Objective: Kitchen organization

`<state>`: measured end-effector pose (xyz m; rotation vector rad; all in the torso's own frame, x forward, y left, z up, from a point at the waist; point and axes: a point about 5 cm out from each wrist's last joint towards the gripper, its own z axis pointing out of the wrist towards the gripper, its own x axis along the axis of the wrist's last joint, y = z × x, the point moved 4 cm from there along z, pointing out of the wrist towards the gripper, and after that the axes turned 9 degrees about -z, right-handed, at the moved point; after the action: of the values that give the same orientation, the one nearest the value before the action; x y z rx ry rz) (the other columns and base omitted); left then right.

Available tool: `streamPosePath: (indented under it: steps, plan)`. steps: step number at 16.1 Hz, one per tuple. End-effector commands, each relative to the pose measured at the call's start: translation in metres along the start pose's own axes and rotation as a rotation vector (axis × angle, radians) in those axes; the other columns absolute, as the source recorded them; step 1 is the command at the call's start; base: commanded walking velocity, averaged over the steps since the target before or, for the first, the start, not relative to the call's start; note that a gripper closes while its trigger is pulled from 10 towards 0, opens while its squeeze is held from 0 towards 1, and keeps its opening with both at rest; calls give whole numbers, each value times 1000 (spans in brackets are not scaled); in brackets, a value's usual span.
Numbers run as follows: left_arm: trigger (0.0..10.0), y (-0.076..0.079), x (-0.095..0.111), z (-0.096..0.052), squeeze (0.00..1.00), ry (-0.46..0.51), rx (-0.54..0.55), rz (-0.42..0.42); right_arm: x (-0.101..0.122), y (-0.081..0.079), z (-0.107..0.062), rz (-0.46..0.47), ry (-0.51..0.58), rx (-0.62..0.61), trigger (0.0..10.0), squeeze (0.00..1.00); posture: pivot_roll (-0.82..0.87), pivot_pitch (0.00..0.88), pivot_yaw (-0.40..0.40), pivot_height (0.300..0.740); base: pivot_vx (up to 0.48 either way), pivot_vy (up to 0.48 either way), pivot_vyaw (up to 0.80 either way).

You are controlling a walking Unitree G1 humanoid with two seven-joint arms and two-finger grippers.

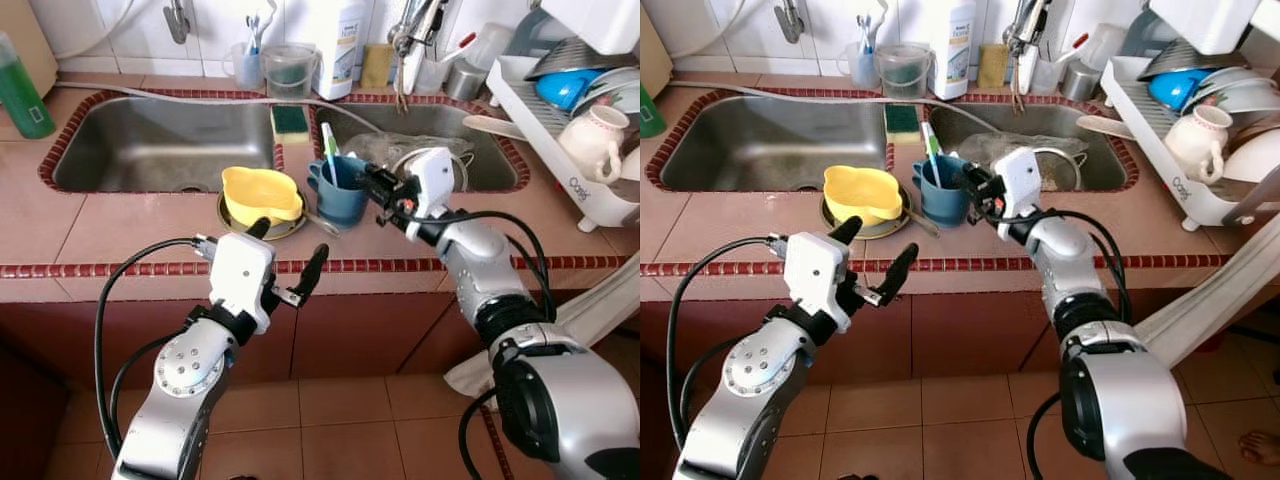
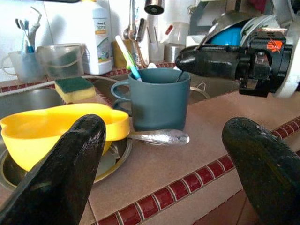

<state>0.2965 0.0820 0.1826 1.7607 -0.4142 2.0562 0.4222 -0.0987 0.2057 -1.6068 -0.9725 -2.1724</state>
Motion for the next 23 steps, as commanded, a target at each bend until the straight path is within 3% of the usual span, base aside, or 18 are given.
streamPosePath:
  steps: [1, 10, 23]
  plan:
    - [10000, 3, 1, -1, 0, 3, -11, -7, 8, 10, 0, -20, 9, -24, 10000, 0, 41, 144, -61, 740, 0, 0, 0]
    - [10000, 4, 2, 3, 0, 10, -15, -11, 31, 29, 4, 10, 84, -79, 10000, 0, 25, 144, -58, 740, 0, 0, 0]
    - [10000, 6, 2, 6, 0, 13, -32, -13, 57, 53, 11, 198, 160, -196, 10000, 0, 17, 134, -51, 740, 0, 0, 0]
